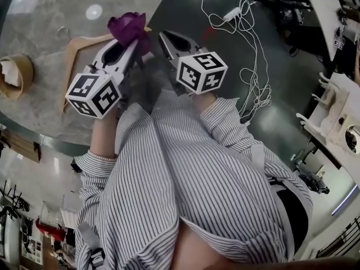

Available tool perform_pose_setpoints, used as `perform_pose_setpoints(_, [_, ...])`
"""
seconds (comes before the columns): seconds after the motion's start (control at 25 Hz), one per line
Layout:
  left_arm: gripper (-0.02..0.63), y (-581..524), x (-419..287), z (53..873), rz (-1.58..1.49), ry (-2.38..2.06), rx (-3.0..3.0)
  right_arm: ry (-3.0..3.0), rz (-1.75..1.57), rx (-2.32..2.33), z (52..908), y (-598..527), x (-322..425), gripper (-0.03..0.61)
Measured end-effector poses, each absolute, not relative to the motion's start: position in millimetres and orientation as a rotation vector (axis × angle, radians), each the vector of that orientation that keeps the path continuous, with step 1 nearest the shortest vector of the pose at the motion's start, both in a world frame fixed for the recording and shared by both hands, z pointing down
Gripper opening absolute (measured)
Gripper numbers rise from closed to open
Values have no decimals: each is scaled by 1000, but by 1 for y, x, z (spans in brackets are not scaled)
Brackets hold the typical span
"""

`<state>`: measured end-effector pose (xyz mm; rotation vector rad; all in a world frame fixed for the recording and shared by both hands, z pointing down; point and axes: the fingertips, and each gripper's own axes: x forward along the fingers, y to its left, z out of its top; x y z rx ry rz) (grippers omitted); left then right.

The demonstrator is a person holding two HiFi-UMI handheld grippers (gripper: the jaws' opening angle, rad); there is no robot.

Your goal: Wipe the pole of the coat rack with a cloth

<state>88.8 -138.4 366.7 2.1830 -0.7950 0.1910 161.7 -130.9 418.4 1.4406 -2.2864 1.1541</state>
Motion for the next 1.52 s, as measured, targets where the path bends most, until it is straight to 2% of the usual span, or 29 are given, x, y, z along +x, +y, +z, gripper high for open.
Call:
perform_pose_setpoints(0.52, [97, -160, 106, 412, 210, -761, 2092, -2280, 1269, 1327, 460, -147, 154, 16])
perform_pose_setpoints(1.52, [97, -170, 89, 461, 209, -762, 1978, -2233, 1279, 1244, 491, -158, 135, 17])
